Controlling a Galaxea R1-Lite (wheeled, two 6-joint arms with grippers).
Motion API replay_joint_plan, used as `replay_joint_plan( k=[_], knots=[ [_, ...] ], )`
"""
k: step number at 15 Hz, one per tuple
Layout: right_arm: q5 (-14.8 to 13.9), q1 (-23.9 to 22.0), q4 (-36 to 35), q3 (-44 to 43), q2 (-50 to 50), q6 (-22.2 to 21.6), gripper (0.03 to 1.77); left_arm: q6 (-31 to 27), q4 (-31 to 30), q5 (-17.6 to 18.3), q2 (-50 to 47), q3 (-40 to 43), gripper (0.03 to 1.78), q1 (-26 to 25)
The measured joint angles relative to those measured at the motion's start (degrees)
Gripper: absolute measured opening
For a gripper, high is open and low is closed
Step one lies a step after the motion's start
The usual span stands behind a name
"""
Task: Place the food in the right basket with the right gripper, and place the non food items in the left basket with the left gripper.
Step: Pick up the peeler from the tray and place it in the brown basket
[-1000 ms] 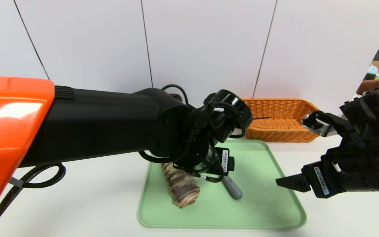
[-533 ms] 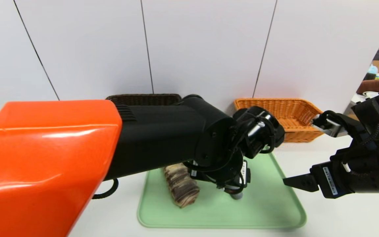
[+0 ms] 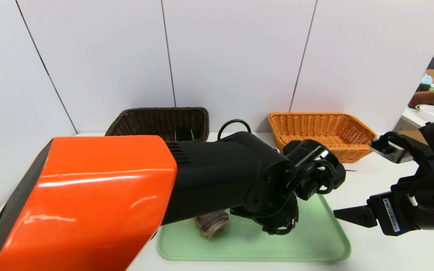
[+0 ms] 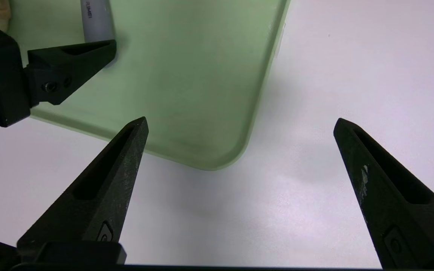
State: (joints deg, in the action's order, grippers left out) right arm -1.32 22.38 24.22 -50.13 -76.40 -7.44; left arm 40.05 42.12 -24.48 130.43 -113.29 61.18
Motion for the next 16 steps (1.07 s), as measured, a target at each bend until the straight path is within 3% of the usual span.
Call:
replay_joint_plan(
  k=[5,11,16],
  knots=[
    [0.02,-0.34,-0.06,1.51,1.78,0.02,1.7,0.11,-0.98,-4.84,1.3,0.0,1.69,0.37],
    [0.06,-0.41,-0.06,1.95,2.47,0.0,1.7,0.27,-2.05,-7.61,2.43,0.0,1.69,1.16],
    [0.13,-0.67,-0.11,2.39,2.58,0.0,1.7,0.13,-2.65,-7.85,3.23,0.0,1.69,1.49]
  ],
)
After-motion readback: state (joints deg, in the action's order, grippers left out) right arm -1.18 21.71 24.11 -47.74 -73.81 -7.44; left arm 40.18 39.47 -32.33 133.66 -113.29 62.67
